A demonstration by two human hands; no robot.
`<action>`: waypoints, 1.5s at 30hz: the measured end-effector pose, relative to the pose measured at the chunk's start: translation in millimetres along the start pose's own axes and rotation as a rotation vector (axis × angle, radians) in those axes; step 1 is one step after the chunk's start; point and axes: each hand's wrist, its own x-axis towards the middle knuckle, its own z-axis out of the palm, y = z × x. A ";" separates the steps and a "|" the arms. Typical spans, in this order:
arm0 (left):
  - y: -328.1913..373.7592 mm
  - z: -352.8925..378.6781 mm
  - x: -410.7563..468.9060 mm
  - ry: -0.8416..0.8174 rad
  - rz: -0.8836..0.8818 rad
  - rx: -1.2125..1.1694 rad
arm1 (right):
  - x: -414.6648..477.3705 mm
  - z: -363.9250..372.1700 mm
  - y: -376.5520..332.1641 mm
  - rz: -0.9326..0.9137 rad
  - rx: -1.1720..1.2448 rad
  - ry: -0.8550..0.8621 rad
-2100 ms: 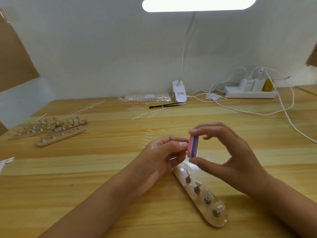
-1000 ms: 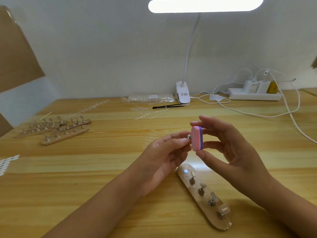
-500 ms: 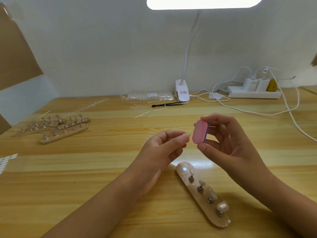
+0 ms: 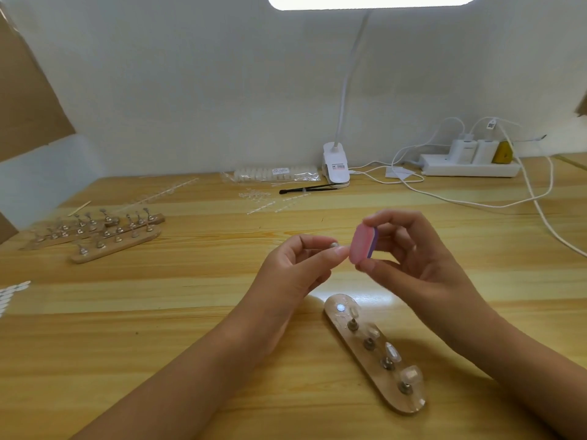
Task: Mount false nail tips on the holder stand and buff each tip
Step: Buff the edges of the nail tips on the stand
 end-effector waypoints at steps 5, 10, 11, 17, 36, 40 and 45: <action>-1.2 2.3 -2.0 -0.009 0.010 0.043 | -0.2 3.2 -1.2 0.087 0.073 0.001; -2.3 1.4 -2.1 -0.012 0.028 0.088 | 0.9 4.0 -5.6 0.094 0.095 0.059; -2.5 1.4 -2.2 -0.011 0.031 0.089 | 0.4 4.5 -5.8 0.113 0.084 0.036; -1.4 1.0 -1.1 -0.011 0.067 0.101 | 0.2 2.8 -9.5 0.078 0.083 0.111; -1.7 -0.2 -1.4 -0.016 0.078 0.117 | -0.2 4.5 -7.4 0.100 0.105 0.127; -1.8 -0.3 -1.2 -0.016 0.086 0.111 | -0.6 5.2 -7.9 0.111 0.094 0.091; -3.6 -1.4 0.0 -0.019 0.087 0.125 | -0.5 6.0 -7.7 0.125 0.091 0.060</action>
